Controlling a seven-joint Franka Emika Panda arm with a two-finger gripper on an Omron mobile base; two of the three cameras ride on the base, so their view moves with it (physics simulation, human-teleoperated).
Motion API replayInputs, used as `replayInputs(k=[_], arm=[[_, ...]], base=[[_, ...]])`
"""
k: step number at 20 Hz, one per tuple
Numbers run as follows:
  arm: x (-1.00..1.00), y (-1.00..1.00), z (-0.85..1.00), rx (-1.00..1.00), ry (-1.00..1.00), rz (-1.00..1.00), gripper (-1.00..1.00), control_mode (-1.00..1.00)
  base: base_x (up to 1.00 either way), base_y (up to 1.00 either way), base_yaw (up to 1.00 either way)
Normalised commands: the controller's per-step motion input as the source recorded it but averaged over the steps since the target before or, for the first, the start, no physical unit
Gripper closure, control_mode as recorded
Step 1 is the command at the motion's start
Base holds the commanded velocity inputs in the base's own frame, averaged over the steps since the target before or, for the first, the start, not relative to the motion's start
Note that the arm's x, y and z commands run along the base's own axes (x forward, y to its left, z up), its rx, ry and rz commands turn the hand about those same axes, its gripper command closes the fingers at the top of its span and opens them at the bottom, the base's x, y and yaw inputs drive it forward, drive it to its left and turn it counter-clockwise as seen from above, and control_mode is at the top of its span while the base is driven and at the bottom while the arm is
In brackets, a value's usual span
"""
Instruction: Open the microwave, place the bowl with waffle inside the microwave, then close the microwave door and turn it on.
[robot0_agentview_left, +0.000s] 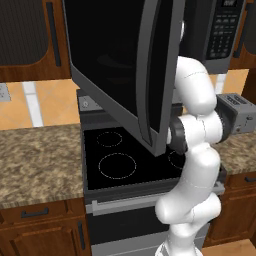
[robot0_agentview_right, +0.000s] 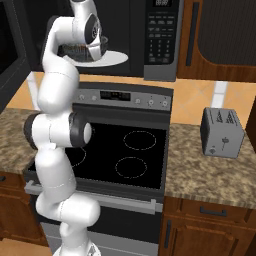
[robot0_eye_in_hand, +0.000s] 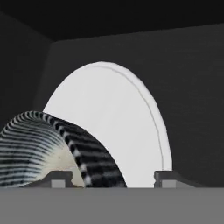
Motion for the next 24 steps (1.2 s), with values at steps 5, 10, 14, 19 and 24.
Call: replayInputs(k=[5,10,14,19,24], arm=[[-0.97,-0.72,-0.9,0.02,-0.16,0.0,-1.0,-1.0],[-1.0,-0.82,-0.52,0.18,-0.5,0.0,-1.0,-1.0],[-1.0,-0.17,-0.01,0.05,-0.51,0.0,-1.0,-1.0],[-1.0,0.0,-0.03,-0.11,-0.07,0.01,-1.0,-1.0],[-1.0,0.0,0.0,-0.15,0.01,0.02,-1.0,-1.0]], base=[[0.0,0.0,0.0],[0.0,0.0,0.0],[0.0,0.0,0.0],[0.0,0.0,0.0],[0.0,0.0,0.0]])
